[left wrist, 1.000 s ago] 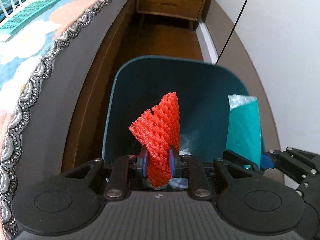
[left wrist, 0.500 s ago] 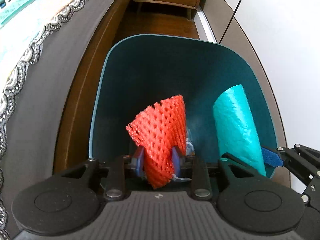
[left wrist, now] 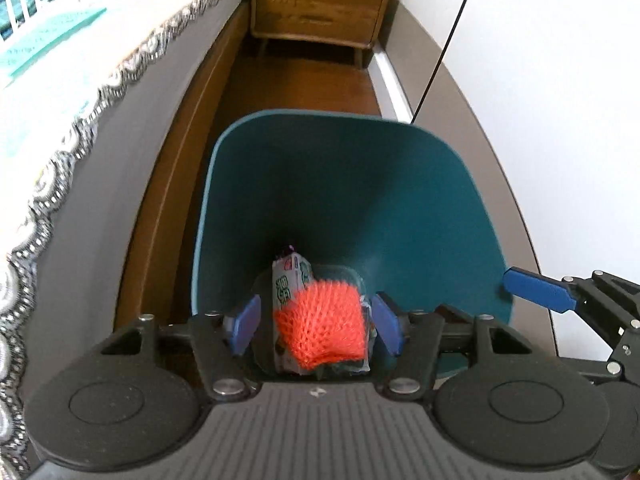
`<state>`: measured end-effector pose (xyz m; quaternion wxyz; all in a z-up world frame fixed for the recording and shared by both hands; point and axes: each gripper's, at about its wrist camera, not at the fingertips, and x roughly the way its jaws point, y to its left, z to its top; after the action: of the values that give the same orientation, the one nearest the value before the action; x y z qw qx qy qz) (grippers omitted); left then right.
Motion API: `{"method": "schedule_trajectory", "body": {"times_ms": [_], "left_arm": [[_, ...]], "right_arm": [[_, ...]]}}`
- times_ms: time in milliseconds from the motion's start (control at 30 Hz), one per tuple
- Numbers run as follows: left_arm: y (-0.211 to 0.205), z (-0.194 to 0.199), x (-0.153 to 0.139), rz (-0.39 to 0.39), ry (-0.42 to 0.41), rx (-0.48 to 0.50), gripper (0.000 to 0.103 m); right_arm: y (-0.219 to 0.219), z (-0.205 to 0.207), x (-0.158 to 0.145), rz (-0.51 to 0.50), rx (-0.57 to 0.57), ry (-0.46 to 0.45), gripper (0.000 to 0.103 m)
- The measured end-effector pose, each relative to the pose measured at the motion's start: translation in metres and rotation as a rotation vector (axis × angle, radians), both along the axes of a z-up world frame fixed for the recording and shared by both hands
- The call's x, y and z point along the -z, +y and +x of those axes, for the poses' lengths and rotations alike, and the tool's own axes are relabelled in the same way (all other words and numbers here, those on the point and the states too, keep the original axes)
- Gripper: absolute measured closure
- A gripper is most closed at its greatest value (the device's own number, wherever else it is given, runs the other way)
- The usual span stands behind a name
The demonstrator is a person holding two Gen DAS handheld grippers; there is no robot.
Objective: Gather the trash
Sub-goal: 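Carry the foam net and teal bag into the wastebasket and open both tools, then move both tools back down toward the remaining trash pile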
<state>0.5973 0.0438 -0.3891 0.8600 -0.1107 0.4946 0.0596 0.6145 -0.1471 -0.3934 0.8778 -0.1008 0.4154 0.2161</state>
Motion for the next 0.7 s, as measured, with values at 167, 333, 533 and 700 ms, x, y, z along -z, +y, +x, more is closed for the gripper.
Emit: {"method": "schedule_trajectory", "body": {"times_ms": [167,333,533,700], "left_arm": [[-0.003,-0.016,-0.019,0.012,-0.048,0.015,0.042],[-0.008,-0.038,-0.033,0.037,-0.090,0.037,0.042],[-0.012,-0.073,-0.035,0.017,-0.113,0.058,0.042],[-0.019,-0.104,-0.018,0.007,-0.103,0.055,0.030]], "right_arm": [[-0.008,-0.013,-0.014,0.033,0.006,-0.019,0.039],[-0.015,-0.031,-0.018,0.035,0.018,-0.033,0.035],[-0.034,-0.057,-0.015,0.096,0.055,-0.017,0.030],[-0.054,-0.085,0.000,0.132,0.104,0.034,0.019]]}}
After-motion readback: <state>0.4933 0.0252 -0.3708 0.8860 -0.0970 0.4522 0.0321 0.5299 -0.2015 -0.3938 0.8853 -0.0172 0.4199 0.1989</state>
